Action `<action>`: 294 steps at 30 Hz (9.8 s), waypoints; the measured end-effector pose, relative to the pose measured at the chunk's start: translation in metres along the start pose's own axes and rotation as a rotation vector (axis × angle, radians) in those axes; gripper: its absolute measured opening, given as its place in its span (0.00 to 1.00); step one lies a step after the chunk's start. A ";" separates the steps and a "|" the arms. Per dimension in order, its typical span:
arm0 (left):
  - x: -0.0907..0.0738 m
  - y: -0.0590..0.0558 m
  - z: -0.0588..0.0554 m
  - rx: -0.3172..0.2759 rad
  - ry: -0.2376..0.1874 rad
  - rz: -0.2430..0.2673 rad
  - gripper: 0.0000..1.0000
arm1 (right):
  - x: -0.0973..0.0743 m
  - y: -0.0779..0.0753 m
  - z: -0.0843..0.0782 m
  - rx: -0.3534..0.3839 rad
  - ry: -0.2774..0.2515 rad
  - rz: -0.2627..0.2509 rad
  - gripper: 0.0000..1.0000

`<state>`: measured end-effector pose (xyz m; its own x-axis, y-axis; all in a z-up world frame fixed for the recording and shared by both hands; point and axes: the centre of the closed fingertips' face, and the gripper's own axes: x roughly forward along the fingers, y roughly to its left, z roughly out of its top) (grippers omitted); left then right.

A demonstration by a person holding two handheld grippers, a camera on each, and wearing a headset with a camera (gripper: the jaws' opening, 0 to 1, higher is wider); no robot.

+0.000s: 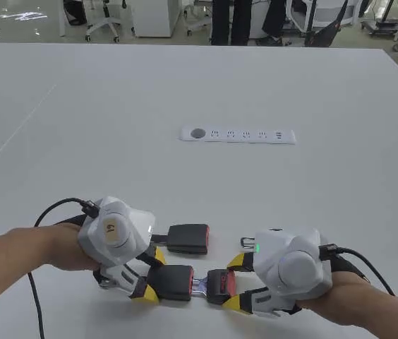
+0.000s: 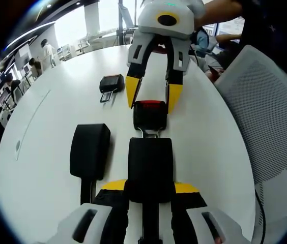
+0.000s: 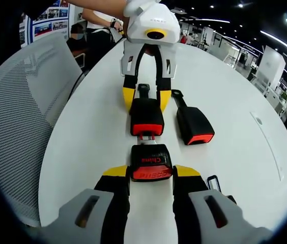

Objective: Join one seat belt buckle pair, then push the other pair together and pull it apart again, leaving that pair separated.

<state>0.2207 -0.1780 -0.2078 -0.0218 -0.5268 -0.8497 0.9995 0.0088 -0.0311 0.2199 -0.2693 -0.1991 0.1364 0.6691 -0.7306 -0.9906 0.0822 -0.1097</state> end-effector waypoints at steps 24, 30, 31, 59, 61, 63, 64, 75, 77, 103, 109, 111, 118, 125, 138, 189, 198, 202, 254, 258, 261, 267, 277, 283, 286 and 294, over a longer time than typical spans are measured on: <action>0.001 0.001 -0.002 0.016 0.000 -0.005 0.32 | 0.003 0.000 0.001 0.009 0.003 0.017 0.29; 0.000 0.000 0.000 0.012 -0.006 -0.004 0.31 | 0.005 0.000 0.001 0.021 0.011 0.018 0.28; 0.000 0.000 0.000 0.013 -0.005 -0.004 0.31 | 0.005 0.000 0.001 0.022 0.012 0.017 0.28; 0.000 0.000 0.001 0.005 0.000 -0.001 0.31 | 0.015 0.001 0.012 0.027 0.017 0.022 0.27; 0.000 0.000 0.001 0.002 -0.002 0.000 0.31 | 0.016 0.003 0.014 0.031 0.016 0.020 0.27; 0.000 0.001 0.000 -0.001 -0.003 0.001 0.31 | 0.016 0.002 0.015 0.034 0.013 0.018 0.27; 0.001 0.001 -0.001 0.001 0.000 0.004 0.31 | 0.019 -0.002 0.015 0.045 0.017 0.013 0.27; 0.002 0.000 -0.001 0.000 0.008 0.002 0.31 | 0.020 -0.001 0.010 0.025 0.028 0.004 0.28; 0.002 -0.001 -0.001 0.006 0.012 -0.001 0.31 | 0.020 0.000 0.009 0.016 0.029 0.004 0.28; 0.000 -0.001 -0.001 -0.011 0.046 0.012 0.31 | 0.012 0.010 0.012 0.008 0.032 0.000 0.28; 0.000 -0.001 -0.001 -0.010 0.022 0.007 0.31 | 0.010 0.007 0.010 0.003 -0.001 0.003 0.28; 0.000 0.000 0.000 -0.008 0.019 0.006 0.31 | 0.009 0.008 0.010 0.001 -0.003 0.006 0.28; 0.000 0.000 0.000 -0.002 0.038 0.004 0.33 | 0.009 0.008 0.011 -0.030 0.005 0.011 0.30; 0.001 0.000 -0.001 0.005 0.059 0.000 0.33 | 0.008 0.007 0.011 -0.069 0.025 -0.003 0.31; -0.011 0.002 0.007 -0.029 0.051 0.029 0.37 | 0.001 0.003 0.024 -0.081 0.018 0.007 0.45; -0.042 0.093 0.043 -0.114 -0.078 0.151 0.46 | -0.074 -0.091 -0.048 0.147 0.068 -0.153 0.55; -0.024 0.095 0.035 -0.090 -0.021 0.116 0.43 | -0.063 -0.095 -0.063 0.130 0.098 -0.126 0.51; -0.021 0.092 0.037 -0.082 -0.004 0.098 0.43 | -0.061 -0.095 -0.063 0.143 0.099 -0.115 0.49; 0.007 0.085 0.008 -0.064 0.135 0.025 0.31 | -0.046 -0.095 -0.077 0.114 0.166 -0.076 0.32; 0.007 0.083 0.010 -0.052 0.153 0.020 0.31 | -0.041 -0.091 -0.071 0.110 0.160 -0.073 0.32; 0.006 0.084 0.010 -0.045 0.165 0.017 0.31 | -0.039 -0.092 -0.068 0.108 0.157 -0.071 0.32; 0.006 0.085 0.008 -0.051 0.174 0.017 0.31 | -0.034 -0.091 -0.060 0.103 0.147 -0.070 0.31; 0.007 0.084 0.009 -0.049 0.199 0.013 0.31 | -0.026 -0.089 -0.052 0.091 0.134 -0.060 0.31; 0.007 0.085 0.008 -0.052 0.202 0.015 0.31 | -0.023 -0.088 -0.046 0.085 0.130 -0.057 0.31; 0.007 0.084 0.008 -0.050 0.207 0.014 0.31 | -0.021 -0.089 -0.044 0.085 0.125 -0.055 0.31; 0.006 0.084 0.008 -0.053 0.213 0.015 0.31 | -0.015 -0.090 -0.035 0.087 0.109 -0.052 0.31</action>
<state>0.3049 -0.1879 -0.2114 -0.0170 -0.3350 -0.9421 0.9972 0.0627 -0.0403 0.3070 -0.3123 -0.2020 0.1838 0.5781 -0.7950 -0.9788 0.1817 -0.0941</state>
